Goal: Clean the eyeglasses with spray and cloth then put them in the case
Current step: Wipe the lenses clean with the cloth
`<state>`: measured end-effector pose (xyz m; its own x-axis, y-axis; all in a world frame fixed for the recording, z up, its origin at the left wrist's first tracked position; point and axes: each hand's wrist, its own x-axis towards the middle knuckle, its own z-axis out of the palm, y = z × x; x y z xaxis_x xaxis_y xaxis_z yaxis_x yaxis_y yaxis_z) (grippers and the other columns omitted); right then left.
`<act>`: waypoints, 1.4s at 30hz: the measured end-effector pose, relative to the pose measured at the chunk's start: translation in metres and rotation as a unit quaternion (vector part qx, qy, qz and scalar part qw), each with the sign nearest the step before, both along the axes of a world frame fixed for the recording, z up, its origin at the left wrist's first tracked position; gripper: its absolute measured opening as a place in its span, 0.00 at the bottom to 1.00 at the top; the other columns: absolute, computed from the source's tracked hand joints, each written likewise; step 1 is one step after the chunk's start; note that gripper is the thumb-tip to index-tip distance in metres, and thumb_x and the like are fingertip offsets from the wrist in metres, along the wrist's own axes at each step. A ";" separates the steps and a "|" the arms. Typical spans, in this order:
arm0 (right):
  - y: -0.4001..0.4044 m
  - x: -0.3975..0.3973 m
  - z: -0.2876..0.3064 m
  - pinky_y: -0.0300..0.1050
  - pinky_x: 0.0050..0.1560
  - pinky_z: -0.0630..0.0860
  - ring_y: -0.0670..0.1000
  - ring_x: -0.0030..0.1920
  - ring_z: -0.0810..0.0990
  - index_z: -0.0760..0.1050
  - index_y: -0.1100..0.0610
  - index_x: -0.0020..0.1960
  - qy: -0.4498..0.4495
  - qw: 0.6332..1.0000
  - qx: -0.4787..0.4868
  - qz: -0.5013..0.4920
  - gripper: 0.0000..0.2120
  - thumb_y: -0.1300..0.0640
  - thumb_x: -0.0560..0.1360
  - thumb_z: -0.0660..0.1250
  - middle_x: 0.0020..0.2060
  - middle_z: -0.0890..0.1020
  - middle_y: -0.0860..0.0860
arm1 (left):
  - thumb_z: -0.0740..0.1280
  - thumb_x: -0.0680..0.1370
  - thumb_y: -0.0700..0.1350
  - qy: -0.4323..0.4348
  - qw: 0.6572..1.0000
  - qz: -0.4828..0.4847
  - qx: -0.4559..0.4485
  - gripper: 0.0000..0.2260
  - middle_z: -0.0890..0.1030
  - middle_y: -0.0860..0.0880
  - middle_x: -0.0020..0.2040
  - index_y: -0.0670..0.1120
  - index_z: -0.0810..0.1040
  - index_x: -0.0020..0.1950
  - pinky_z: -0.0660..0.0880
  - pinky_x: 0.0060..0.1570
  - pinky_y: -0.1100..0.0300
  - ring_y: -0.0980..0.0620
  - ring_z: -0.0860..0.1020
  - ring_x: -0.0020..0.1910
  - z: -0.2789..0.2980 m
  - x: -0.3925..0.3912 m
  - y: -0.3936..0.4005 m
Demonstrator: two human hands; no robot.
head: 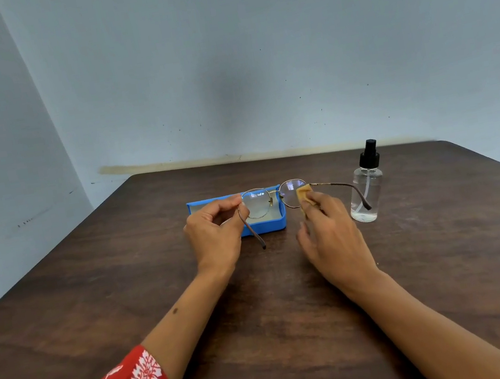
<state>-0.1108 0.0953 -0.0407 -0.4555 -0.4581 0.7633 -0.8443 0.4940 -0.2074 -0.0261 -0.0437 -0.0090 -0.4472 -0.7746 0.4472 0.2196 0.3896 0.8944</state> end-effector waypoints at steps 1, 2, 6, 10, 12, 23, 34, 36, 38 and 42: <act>0.000 0.001 0.000 0.47 0.46 0.79 0.59 0.54 0.78 0.76 0.67 0.59 0.007 1.000 0.009 0.014 0.20 0.68 0.68 0.71 0.56 0.78 0.61 | 0.73 0.70 0.36 0.001 1.000 0.001 -0.001 0.08 0.82 0.53 0.42 0.42 0.82 0.48 0.80 0.45 0.64 0.67 0.80 0.39 0.000 0.000 0.000; -0.001 0.003 0.001 0.48 0.46 0.79 0.59 0.54 0.78 0.77 0.67 0.59 0.012 0.999 0.019 0.028 0.19 0.68 0.67 0.71 0.56 0.78 0.60 | 0.73 0.70 0.36 0.001 1.000 0.002 -0.002 0.08 0.82 0.53 0.43 0.42 0.82 0.48 0.80 0.45 0.64 0.65 0.81 0.39 -0.001 0.000 0.000; -0.001 0.003 0.002 0.48 0.46 0.79 0.58 0.54 0.78 0.76 0.67 0.60 0.006 1.000 0.007 0.014 0.20 0.67 0.68 0.71 0.56 0.78 0.60 | 0.73 0.70 0.36 0.003 1.000 0.002 -0.002 0.08 0.82 0.52 0.43 0.42 0.82 0.48 0.80 0.45 0.64 0.63 0.81 0.40 -0.001 -0.001 0.000; 0.000 0.001 0.002 0.47 0.48 0.78 0.60 0.55 0.77 0.73 0.68 0.63 0.000 1.000 -0.002 -0.020 0.23 0.67 0.68 0.70 0.57 0.77 0.62 | 0.73 0.70 0.37 -0.003 1.000 0.000 -0.005 0.08 0.83 0.51 0.45 0.42 0.82 0.49 0.80 0.46 0.62 0.59 0.81 0.43 -0.002 -0.001 0.000; -0.001 0.003 0.002 0.47 0.48 0.79 0.59 0.56 0.77 0.74 0.67 0.63 0.009 1.000 0.014 0.008 0.23 0.67 0.68 0.70 0.57 0.78 0.61 | 0.73 0.70 0.37 -0.004 1.000 -0.001 -0.006 0.08 0.83 0.51 0.45 0.41 0.82 0.49 0.80 0.46 0.62 0.60 0.81 0.43 -0.002 0.000 -0.001; -0.002 0.003 0.001 0.46 0.48 0.78 0.57 0.54 0.78 0.76 0.66 0.60 0.008 0.999 0.025 0.025 0.20 0.66 0.68 0.71 0.57 0.78 0.59 | 0.73 0.70 0.36 -0.002 1.000 0.001 0.005 0.08 0.83 0.50 0.44 0.41 0.83 0.48 0.80 0.44 0.63 0.63 0.82 0.41 -0.001 0.000 0.001; -0.001 0.002 0.000 0.43 0.52 0.75 0.57 0.57 0.75 0.73 0.67 0.63 0.005 1.000 0.011 0.017 0.24 0.67 0.67 0.70 0.60 0.76 0.59 | 0.73 0.70 0.36 -0.004 1.000 -0.001 0.012 0.08 0.83 0.50 0.43 0.42 0.82 0.48 0.80 0.44 0.64 0.58 0.82 0.42 -0.001 0.000 0.002; -0.001 0.002 0.000 0.43 0.54 0.75 0.56 0.56 0.76 0.76 0.66 0.61 0.011 0.999 0.020 0.049 0.22 0.67 0.66 0.71 0.60 0.78 0.58 | 0.73 0.70 0.37 -0.005 1.000 0.000 0.017 0.08 0.84 0.49 0.43 0.42 0.83 0.48 0.81 0.44 0.63 0.56 0.82 0.42 -0.002 0.000 0.001; 0.001 0.000 0.000 0.41 0.53 0.75 0.55 0.54 0.78 0.79 0.65 0.57 0.000 0.998 0.006 0.065 0.19 0.68 0.65 0.72 0.57 0.80 0.56 | 0.73 0.70 0.37 -0.005 1.000 0.001 0.017 0.08 0.84 0.48 0.44 0.41 0.83 0.48 0.81 0.44 0.62 0.56 0.83 0.43 -0.002 -0.001 -0.001; 0.003 0.000 0.000 0.49 0.46 0.80 0.55 0.49 0.81 0.82 0.62 0.49 -0.063 0.996 -0.057 0.015 0.12 0.67 0.66 0.71 0.49 0.83 0.55 | 0.73 0.70 0.38 -0.011 1.000 0.021 0.013 0.09 0.84 0.48 0.44 0.41 0.83 0.49 0.80 0.44 0.64 0.57 0.82 0.42 -0.001 0.000 -0.003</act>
<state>-0.1104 0.0984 -0.0405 -0.5379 -0.3864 0.7492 -0.8223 0.4364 -0.3653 -0.0263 -0.0464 -0.0100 -0.4239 -0.8037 0.4176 0.1845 0.3748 0.9086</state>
